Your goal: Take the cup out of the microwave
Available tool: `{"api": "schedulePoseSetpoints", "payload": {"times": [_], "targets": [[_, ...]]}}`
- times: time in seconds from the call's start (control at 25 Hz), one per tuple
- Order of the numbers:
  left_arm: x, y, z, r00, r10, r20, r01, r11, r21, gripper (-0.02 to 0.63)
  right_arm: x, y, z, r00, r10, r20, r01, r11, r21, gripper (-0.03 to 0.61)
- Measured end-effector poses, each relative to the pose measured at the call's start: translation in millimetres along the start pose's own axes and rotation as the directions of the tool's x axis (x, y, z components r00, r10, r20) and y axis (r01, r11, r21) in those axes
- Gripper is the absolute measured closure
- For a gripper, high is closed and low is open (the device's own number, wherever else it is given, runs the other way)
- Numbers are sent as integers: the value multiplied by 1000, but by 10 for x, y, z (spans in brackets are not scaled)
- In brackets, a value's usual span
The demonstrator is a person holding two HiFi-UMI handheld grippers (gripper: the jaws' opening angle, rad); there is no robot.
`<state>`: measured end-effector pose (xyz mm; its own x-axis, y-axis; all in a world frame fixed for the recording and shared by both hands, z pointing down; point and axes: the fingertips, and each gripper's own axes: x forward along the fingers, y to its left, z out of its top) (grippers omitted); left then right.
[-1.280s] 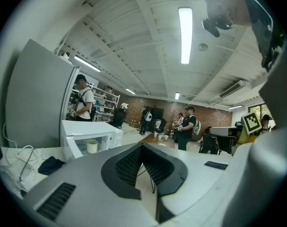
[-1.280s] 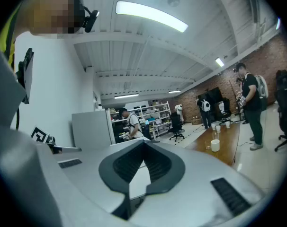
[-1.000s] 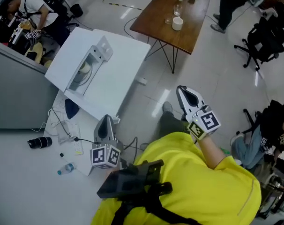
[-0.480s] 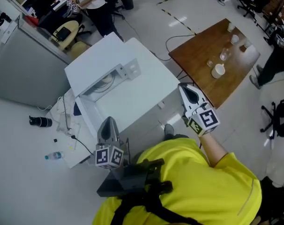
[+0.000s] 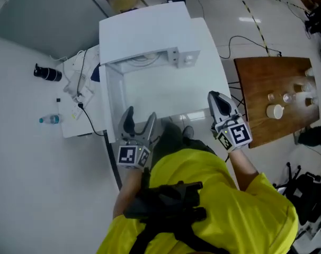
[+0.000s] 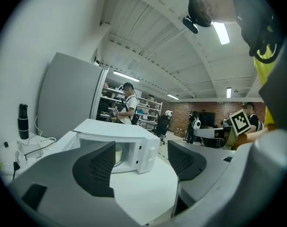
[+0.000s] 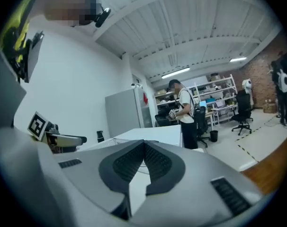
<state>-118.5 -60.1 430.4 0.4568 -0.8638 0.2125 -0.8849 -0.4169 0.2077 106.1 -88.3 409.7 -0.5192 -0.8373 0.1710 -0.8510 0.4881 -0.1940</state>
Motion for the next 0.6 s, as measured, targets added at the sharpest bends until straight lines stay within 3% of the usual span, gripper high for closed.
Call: {"api": "schedulePoseSetpoints", "payload": {"times": [0.08, 0.12, 0.16, 0.28, 0.44, 0.6], "targets": [[337, 201, -247, 999, 26, -31, -26, 1000, -5, 249, 308, 129, -176, 997, 63, -45, -63, 998, 1, 574], [549, 295, -376, 998, 35, -44, -36, 999, -8, 187, 423, 184, -280, 993, 92, -73, -92, 996, 4, 574], [783, 400, -497, 998, 46, -53, -46, 999, -4, 164, 513, 225, -387, 988, 115, -99, -114, 993, 10, 574], [1602, 830, -801, 992, 102, -74, -98, 994, 50, 120, 698, 231, -683, 976, 152, -155, -146, 988, 50, 574], [2644, 1363, -1049, 982, 154, -110, -149, 987, 56, 107, 749, 16, -1004, 971, 128, -204, -107, 988, 108, 574], [3229, 1730, -1231, 970, 211, -122, -208, 978, 32, 109, 661, -174, -1197, 966, 98, -240, -68, 989, 130, 574]]}}
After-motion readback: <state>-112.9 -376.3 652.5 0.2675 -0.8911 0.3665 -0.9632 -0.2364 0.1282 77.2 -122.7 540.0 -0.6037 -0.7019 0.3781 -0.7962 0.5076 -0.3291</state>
